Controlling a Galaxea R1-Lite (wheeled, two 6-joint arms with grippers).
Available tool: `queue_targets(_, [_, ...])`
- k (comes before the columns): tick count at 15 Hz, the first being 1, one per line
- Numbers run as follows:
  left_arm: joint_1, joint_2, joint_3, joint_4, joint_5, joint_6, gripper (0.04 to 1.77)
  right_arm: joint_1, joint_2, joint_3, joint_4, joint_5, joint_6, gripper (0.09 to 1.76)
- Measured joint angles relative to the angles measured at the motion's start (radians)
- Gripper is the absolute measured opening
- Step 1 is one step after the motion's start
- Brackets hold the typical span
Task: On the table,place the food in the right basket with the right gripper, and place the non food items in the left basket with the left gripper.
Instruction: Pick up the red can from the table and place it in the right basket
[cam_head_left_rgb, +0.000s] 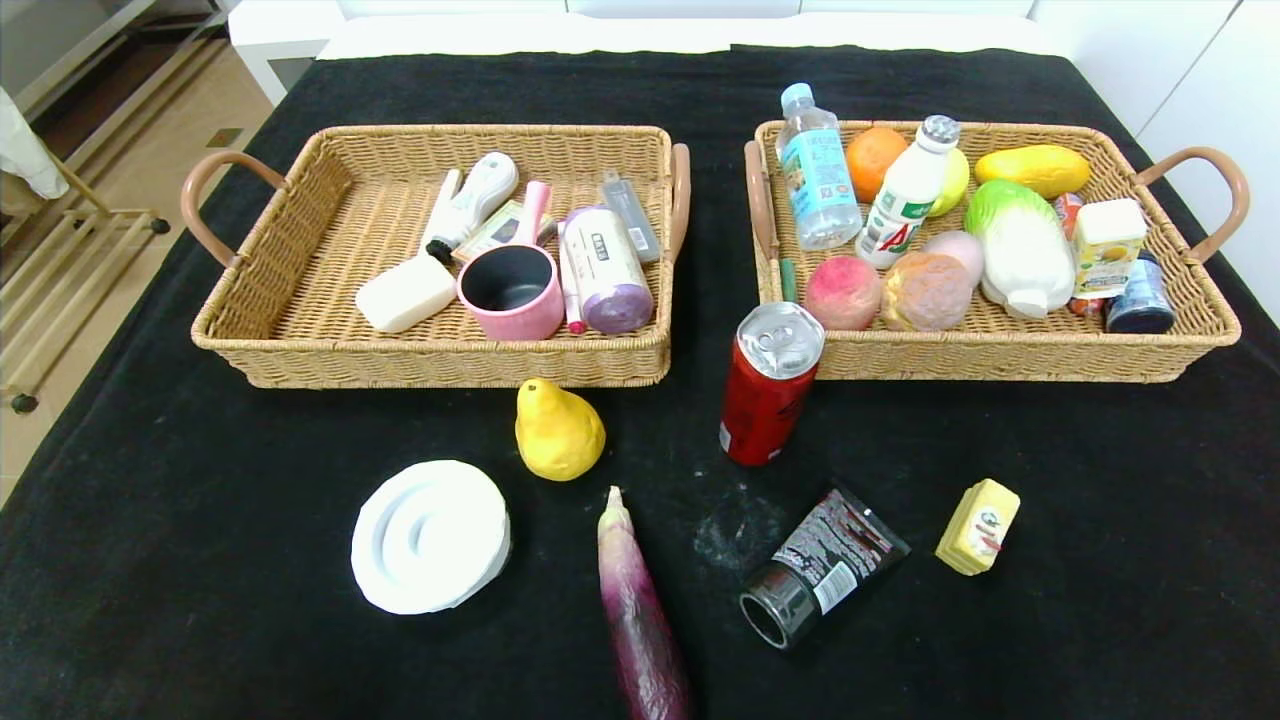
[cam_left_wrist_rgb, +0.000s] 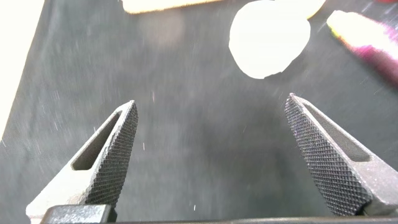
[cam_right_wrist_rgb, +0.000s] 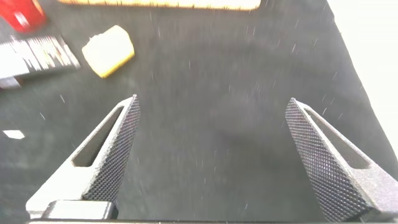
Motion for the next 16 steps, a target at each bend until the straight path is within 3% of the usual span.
queue_targets(8, [-0.001, 0.324, -0.334, 0.011, -0.058, 0.042, 1.72, 0.016, 0.344, -0.32, -0.003, 0.009, -0.008, 1.71])
queue_targets(13, [-0.001, 0.533, -0.467, 0.008, -0.231, 0.059, 1.72, 0.044, 0.606, -0.413, -0.128, 0.061, -0.009, 1.71])
queue_targets(16, [-0.001, 0.635, -0.507, 0.003, -0.318, 0.06, 1.72, 0.122, 0.736, -0.424, -0.193, 0.065, -0.009, 1.71])
